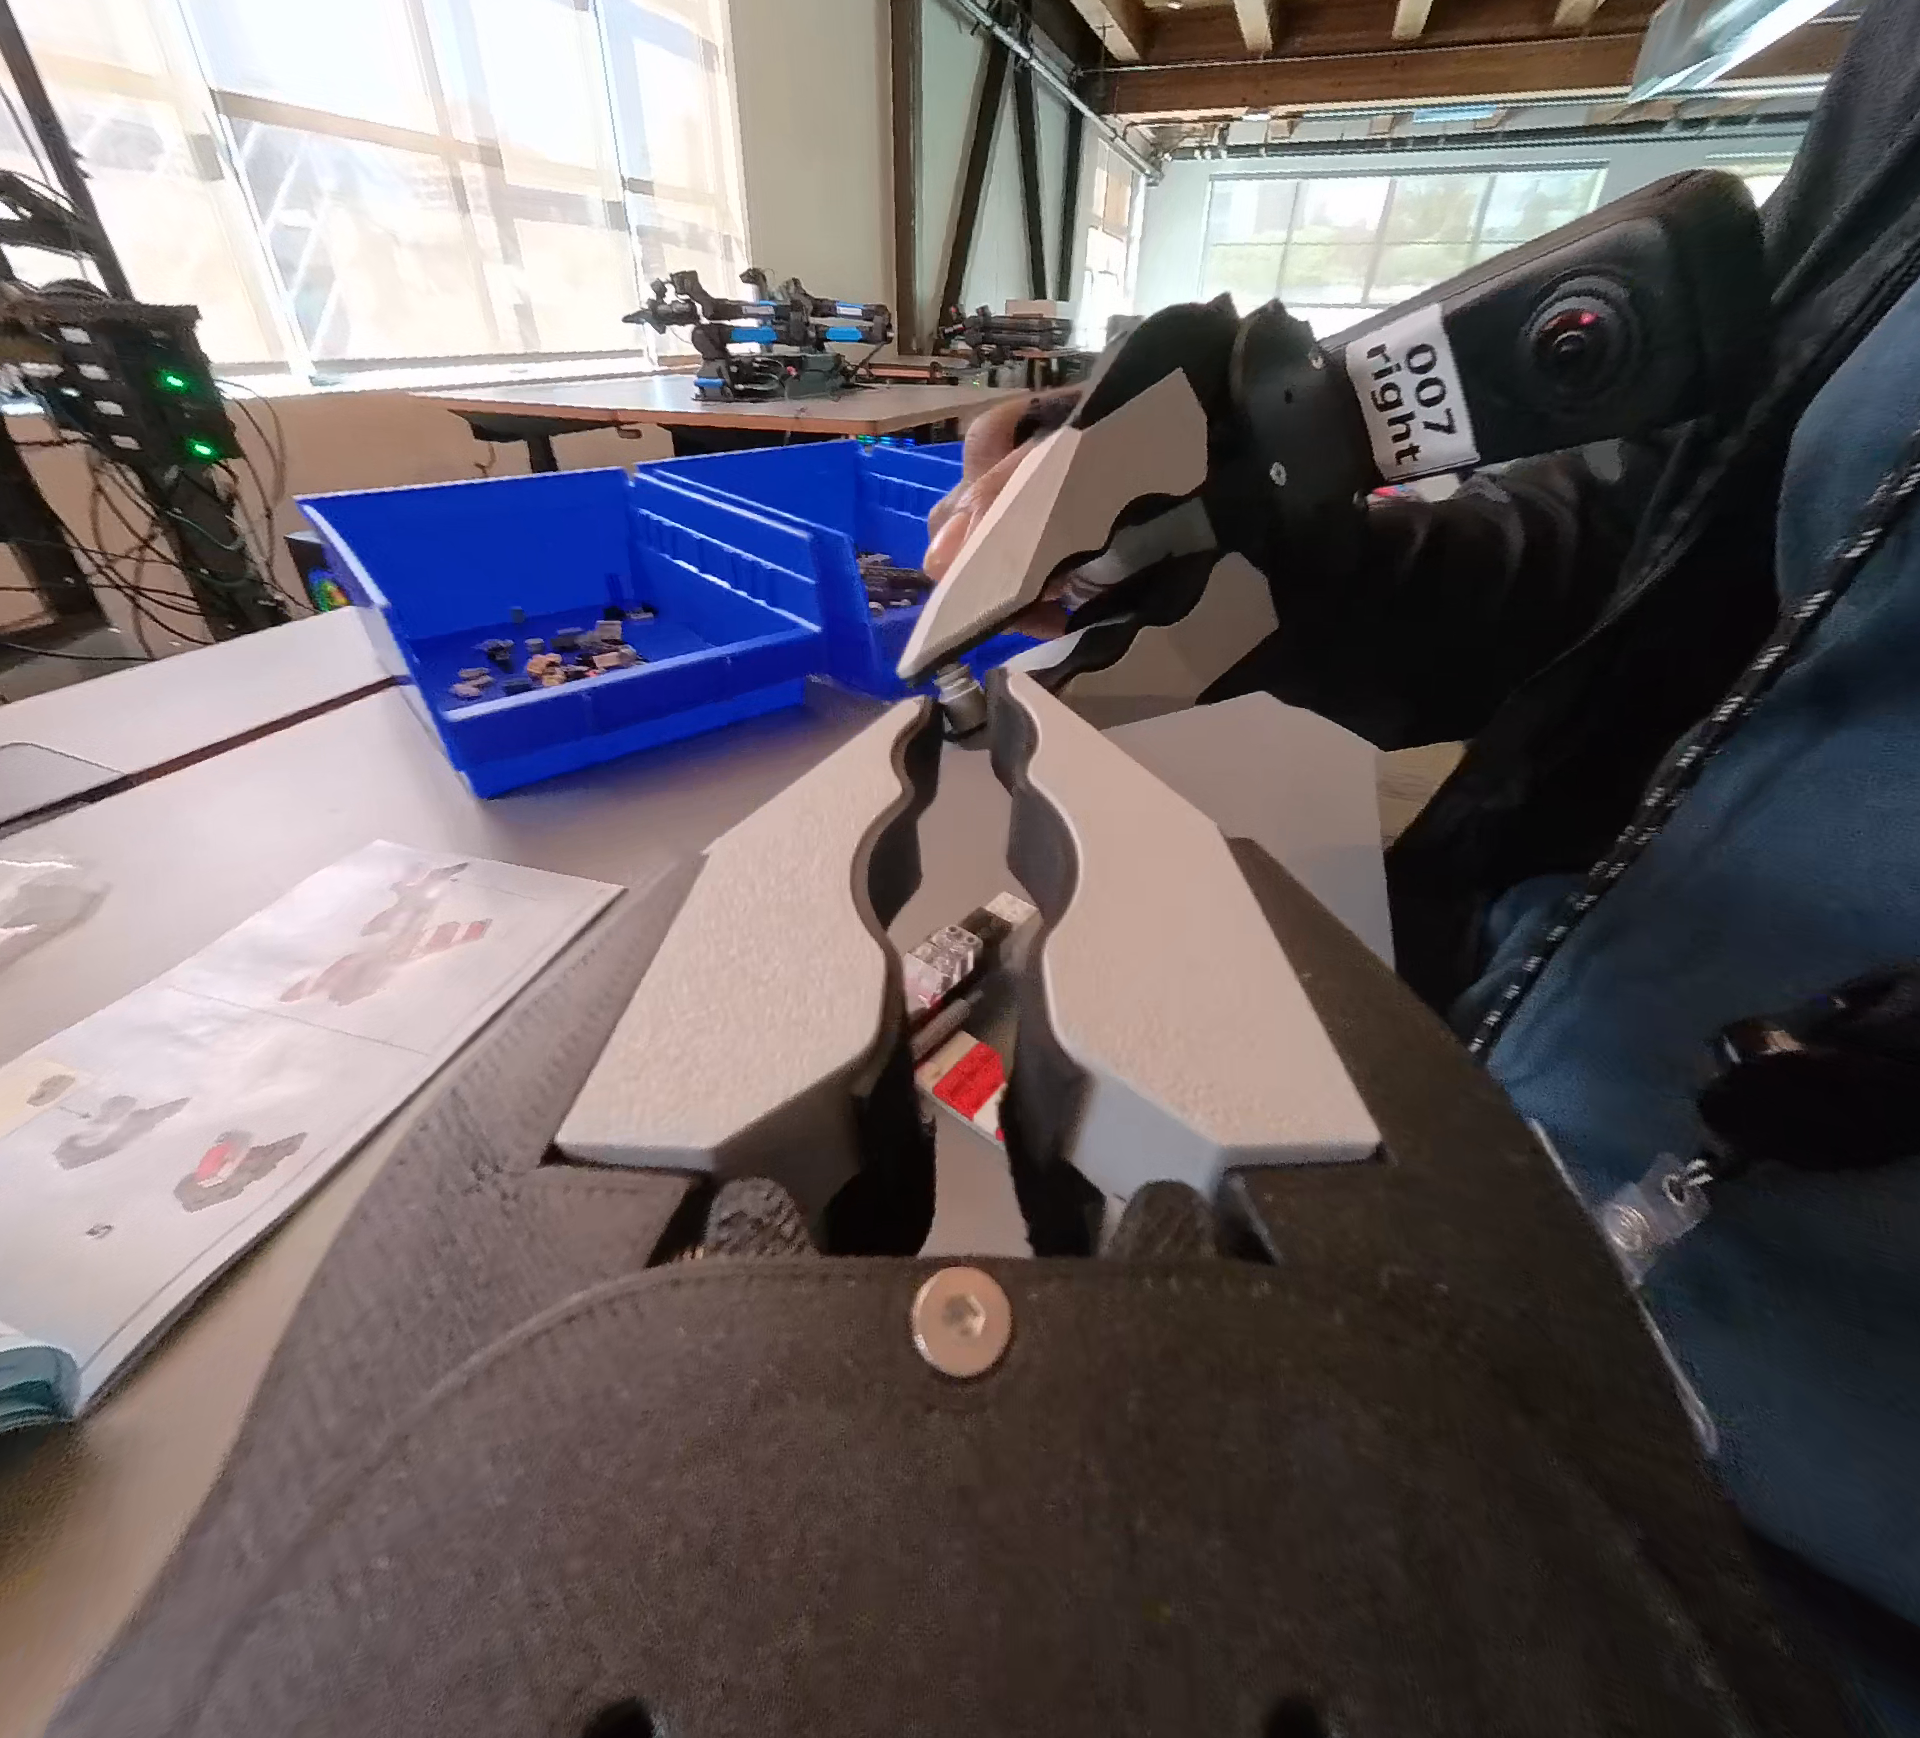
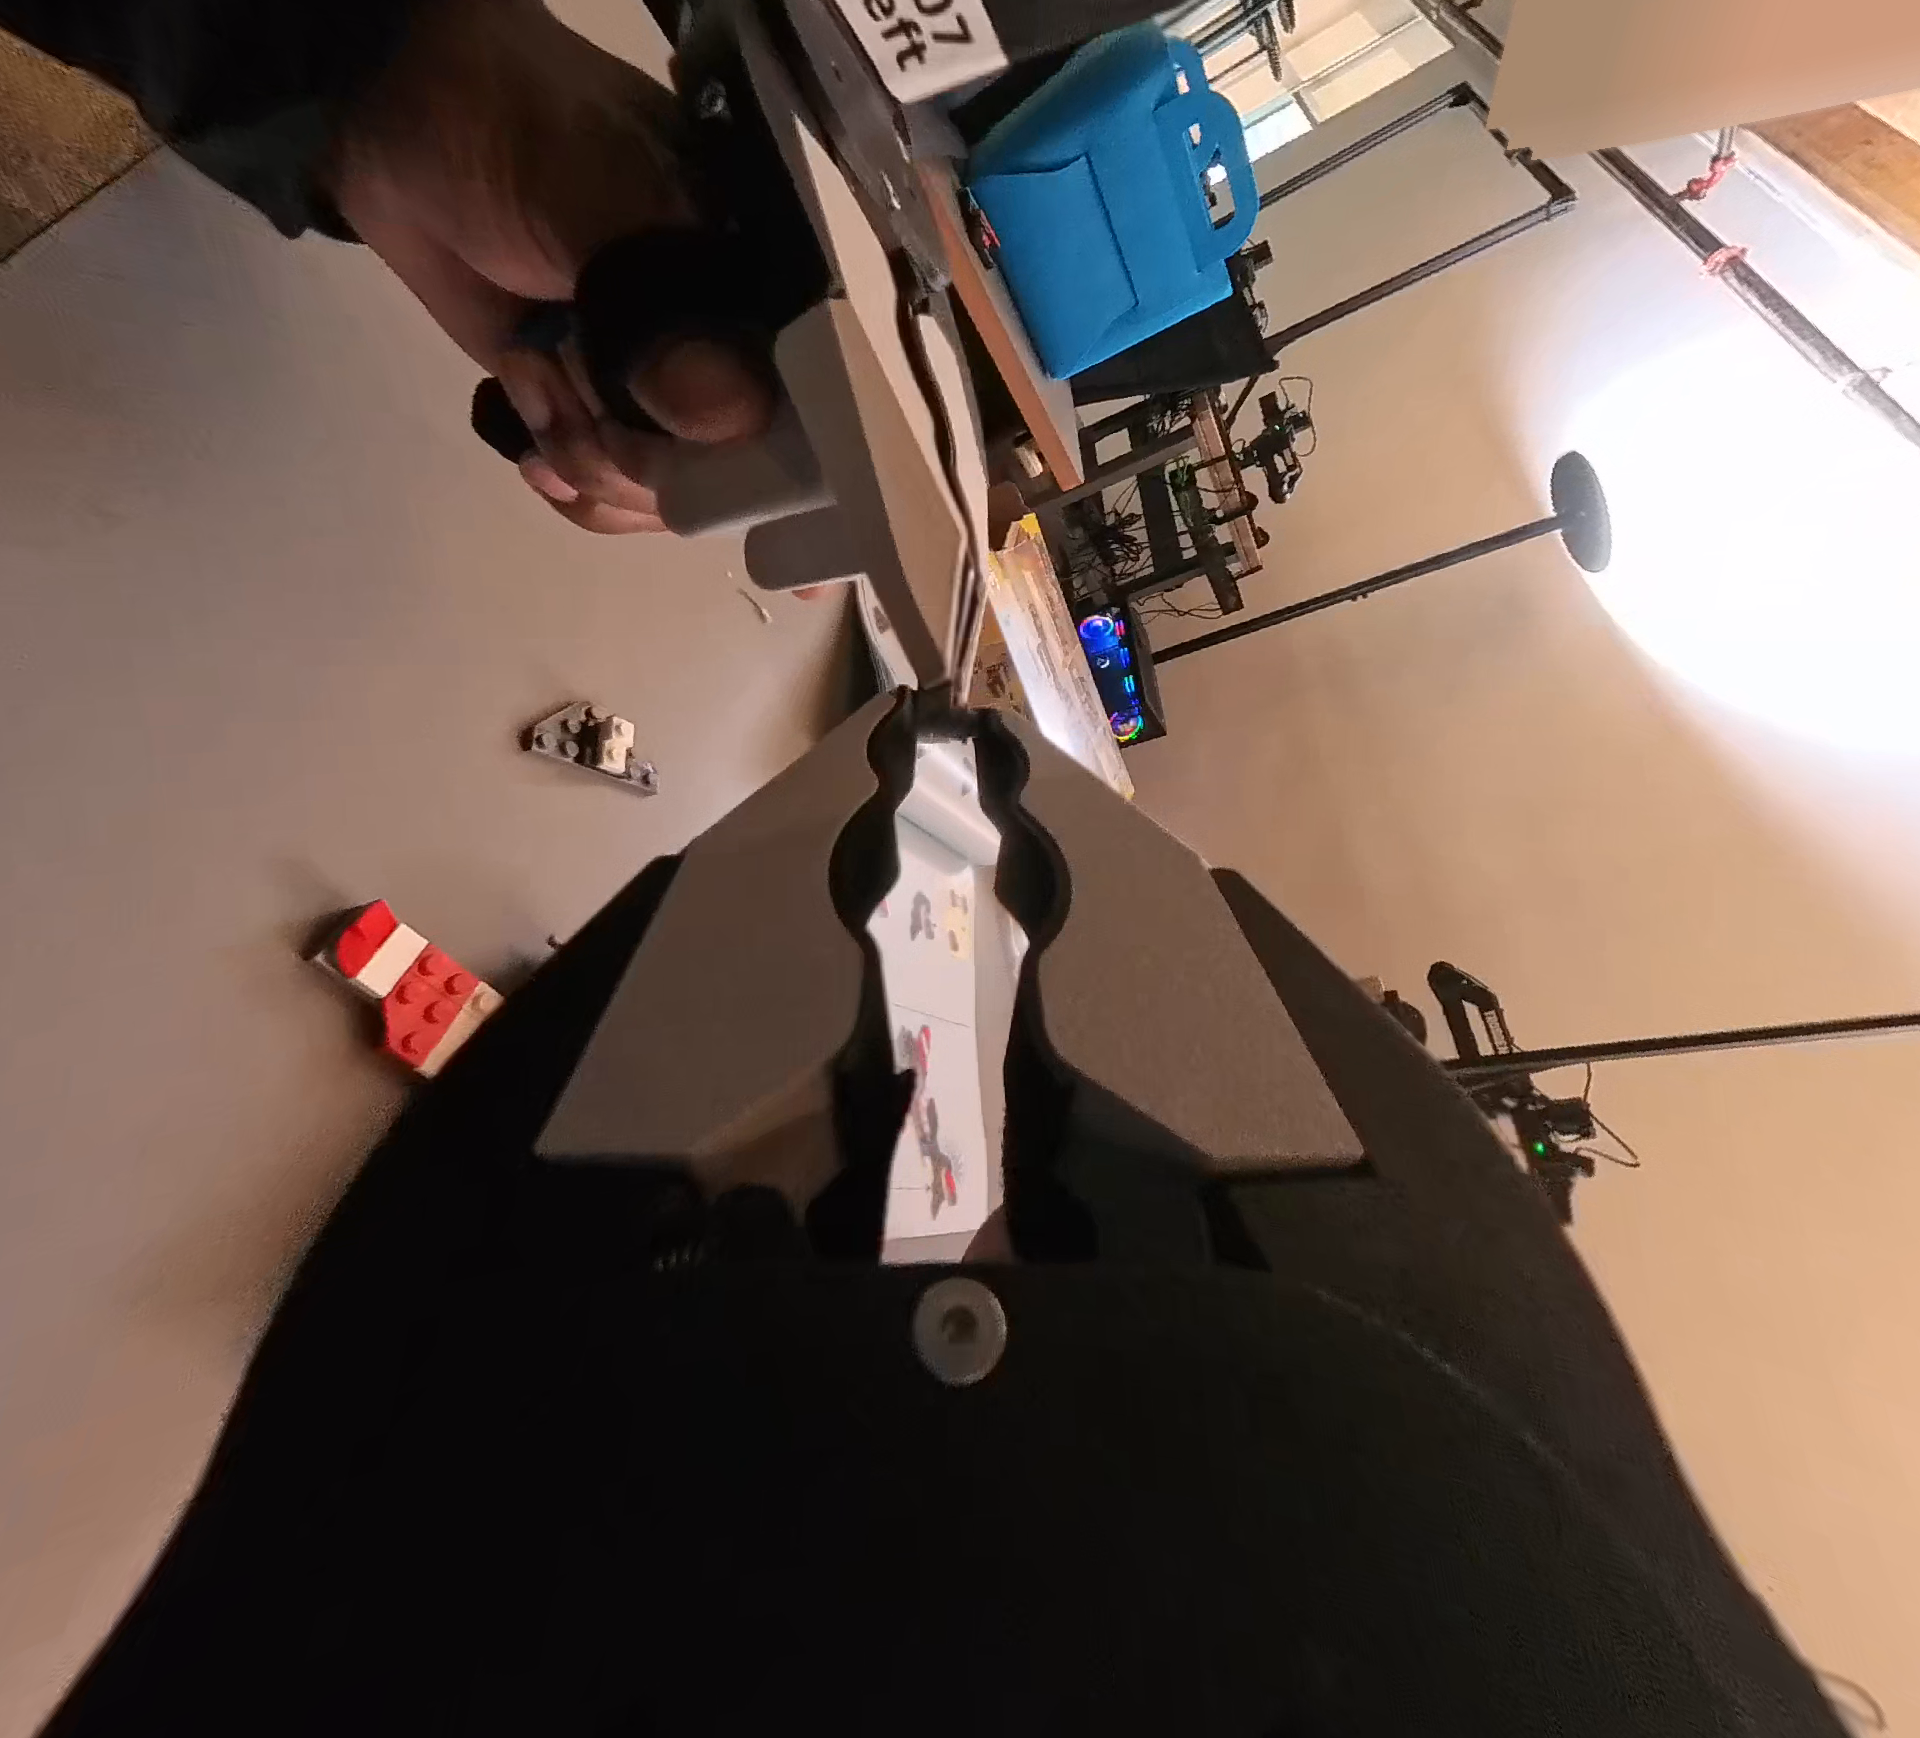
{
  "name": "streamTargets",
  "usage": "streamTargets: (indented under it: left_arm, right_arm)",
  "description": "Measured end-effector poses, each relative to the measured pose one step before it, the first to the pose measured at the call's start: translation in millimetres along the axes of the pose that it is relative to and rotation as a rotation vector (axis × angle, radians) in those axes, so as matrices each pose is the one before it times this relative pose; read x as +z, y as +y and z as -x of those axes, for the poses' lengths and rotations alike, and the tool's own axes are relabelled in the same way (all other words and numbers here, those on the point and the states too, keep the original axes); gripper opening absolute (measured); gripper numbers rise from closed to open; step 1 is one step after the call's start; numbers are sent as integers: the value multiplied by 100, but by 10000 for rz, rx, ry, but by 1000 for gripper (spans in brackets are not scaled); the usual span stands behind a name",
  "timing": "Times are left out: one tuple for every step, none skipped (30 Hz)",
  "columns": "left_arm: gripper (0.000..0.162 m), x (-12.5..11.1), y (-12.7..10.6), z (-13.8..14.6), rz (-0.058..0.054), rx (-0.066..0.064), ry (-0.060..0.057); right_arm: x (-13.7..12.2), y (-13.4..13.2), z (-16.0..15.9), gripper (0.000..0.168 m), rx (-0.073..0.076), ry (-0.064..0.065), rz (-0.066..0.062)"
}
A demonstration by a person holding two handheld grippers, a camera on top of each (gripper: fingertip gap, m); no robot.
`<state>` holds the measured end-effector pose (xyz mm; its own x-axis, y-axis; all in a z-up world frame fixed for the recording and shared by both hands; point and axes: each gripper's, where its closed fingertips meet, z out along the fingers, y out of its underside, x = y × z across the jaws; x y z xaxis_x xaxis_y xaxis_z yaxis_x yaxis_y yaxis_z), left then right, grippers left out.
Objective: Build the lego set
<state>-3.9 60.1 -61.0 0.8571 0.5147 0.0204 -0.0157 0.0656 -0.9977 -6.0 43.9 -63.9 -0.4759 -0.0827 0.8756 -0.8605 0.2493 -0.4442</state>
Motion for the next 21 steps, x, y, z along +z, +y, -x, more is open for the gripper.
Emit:
streamTargets:
  left_arm:
    - [11, -153, 123, 100, 48, -94, 65]
    - [21, -258, 328, 516, 190, -81, -186]
    - [28, -352, 502, 586, 296, -76, -188]
    - [32, -406, 548, 506, 296, -111, -98]
    - [33, -425, 552, 429, 277, -154, -41]
    - [34, -410, 601, 456, 294, -164, -54]
    - [35, -373, 607, 505, 300, -158, -100]
    - [37, -291, 633, 504, 310, -164, -118]
    - [37, -217, 677, 370, 342, -132, -52]
    - [38, -153, 773, 277, 394, -57, -40]
    - [38, -89, 876, 326, 452, -10, -102]
    - [38, -11, 942, 343, 488, -18, -132]
    - [39, 75, 917, 231, 470, -28, -83]
    - [39, 148, 841, 146, 427, -45, -45]
    - [39, 232, 742, 132, 389, -51, -51]
    - [39, 266, 651, 148, 353, -41, -64]
    - [39, 267, 568, 128, 314, -14, -62]
    - [39, 243, 494, 153, 273, -1, -77]
    - [40, 182, 387, 149, 218, -8, -76]
    - [40, 128, 240, 111, 138, -32, -40]
    - [40, 60, 21, 90, 18, -60, -16]
  right_arm:
    - [31, 180, 9, 11, 81, 129, 44]
    - [-8, 234, 72, 11, 55, 95, 75]
    - [-36, 292, 44, 12, 131, 89, 100]
    - [-62, 273, 50, 12, 177, 63, 89]
    - [-72, 261, 95, 6, 166, 37, 87]
    - [-69, 251, 104, 6, 113, 38, 102]
    - [-64, 203, 119, 7, 71, 30, 95]
    - [-47, 159, 155, 7, 72, 0, 86]
    - [-37, 123, 132, 8, 57, 10, 77]
    - [-38, 71, 124, 8, 21, 13, 63]
    - [-26, 100, 126, 8, 14, 10, 78]
    - [-26, 101, 105, 9, 28, 15, 61]
    - [-8, 104, 62, 10, 55, 35, 56]
    - [1, 134, 98, 11, 73, 9, 48]
    - [25, 139, 83, 12, 75, 18, 39]
    - [37, 140, 106, 12, 75, 7, 39]
    - [56, 118, 115, 13, 62, -7, 25]
    - [63, 65, 104, 13, 42, 8, 12]
    - [45, 29, 98, 12, 35, -6, -2]
    - [51, 33, 97, 13, 36, -4, 3]
    - [40, 15, 77, 13, 25, -1, -11]
